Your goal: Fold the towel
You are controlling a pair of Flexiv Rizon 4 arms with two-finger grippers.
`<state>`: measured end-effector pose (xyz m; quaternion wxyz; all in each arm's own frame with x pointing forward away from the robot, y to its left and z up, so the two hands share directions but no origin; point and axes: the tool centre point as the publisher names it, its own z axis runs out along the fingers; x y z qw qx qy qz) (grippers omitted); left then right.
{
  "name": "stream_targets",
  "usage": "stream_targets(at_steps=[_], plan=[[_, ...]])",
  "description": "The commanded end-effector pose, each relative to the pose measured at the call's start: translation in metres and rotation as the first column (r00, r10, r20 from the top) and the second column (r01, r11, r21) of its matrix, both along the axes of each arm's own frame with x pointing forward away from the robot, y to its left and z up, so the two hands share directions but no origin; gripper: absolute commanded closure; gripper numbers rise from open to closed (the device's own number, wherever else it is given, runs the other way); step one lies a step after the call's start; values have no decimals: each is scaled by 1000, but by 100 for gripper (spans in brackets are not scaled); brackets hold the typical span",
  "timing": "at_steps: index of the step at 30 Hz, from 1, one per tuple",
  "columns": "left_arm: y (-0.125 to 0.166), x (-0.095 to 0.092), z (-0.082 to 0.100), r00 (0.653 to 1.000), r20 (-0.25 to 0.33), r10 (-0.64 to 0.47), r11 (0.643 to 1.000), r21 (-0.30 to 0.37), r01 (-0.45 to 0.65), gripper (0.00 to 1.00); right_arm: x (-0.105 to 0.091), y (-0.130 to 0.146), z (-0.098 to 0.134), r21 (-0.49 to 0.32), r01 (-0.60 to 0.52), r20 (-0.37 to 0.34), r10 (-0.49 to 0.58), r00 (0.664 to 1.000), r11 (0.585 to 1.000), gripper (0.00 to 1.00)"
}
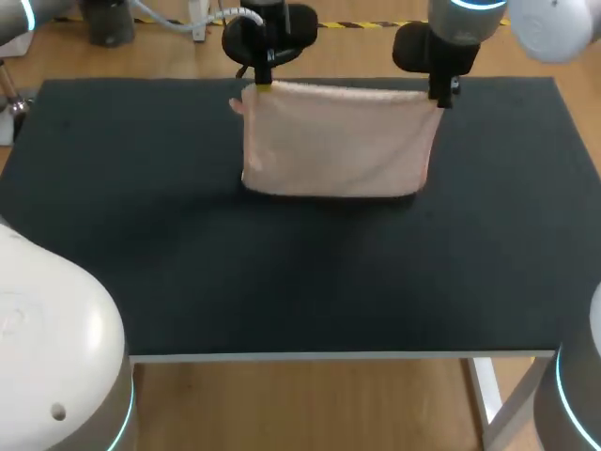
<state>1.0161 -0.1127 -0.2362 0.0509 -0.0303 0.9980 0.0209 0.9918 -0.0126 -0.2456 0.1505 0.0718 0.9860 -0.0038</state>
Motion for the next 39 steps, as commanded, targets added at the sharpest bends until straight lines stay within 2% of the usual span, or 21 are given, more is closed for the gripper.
stream_targets(at_steps=[1, 5, 11, 16, 25, 26, 27, 28, 34, 36, 39], plan=[[-7, 14, -38, 988, -152, 11, 1000, 12, -9, 100, 25, 8, -43, -18, 29, -98, -31, 995, 999, 100], [-9, 18, -63, 976, -217, 15, 1000, 16, -12, 100, 30, 8, -70, -32, 63, -149, -67, 987, 998, 100], [-11, 30, -90, 967, -252, 32, 999, -1, -33, 100, 37, 8, -99, -33, 106, -177, -110, 978, 994, 100], [-7, 44, -104, 963, -260, 69, 997, -6, -73, 100, 50, 9, -111, -38, 117, -167, -122, 978, 992, 100], [1, 61, -111, 961, -260, 91, 996, 9, -92, 100, 80, 9, -120, -39, 129, -142, -133, 981, 991, 100], [1, 61, -111, 963, -256, 83, 996, 7, -84, 99, 81, 9, -120, -34, 124, -141, -128, 982, 992, 68], [1, 62, -111, 963, -259, 73, 997, 10, -73, 36, 82, 8, -119, -22, 131, -134, -133, 982, 991, 0], [1, 63, -111, 966, -252, 61, 998, -8, -65, 0, 83, 7, -117, -17, 131, -134, -132, 982, 991, 0], [6, 57, -100, 976, -216, 12, 999, -39, -21, 0, 79, -3, -101, -3, 142, -80, -142, 987, 990, 0], [7, 56, -97, 975, -221, -14, 999, -36, 6, 0, 78, -7, -95, -14, 143, -56, -144, 988, 990, 0], [10, 53, -85, 980, -179, -82, 992, -104, 64, 0, 75, -11, -82, -14, 134, -27, -135, 991, 991, 0]])
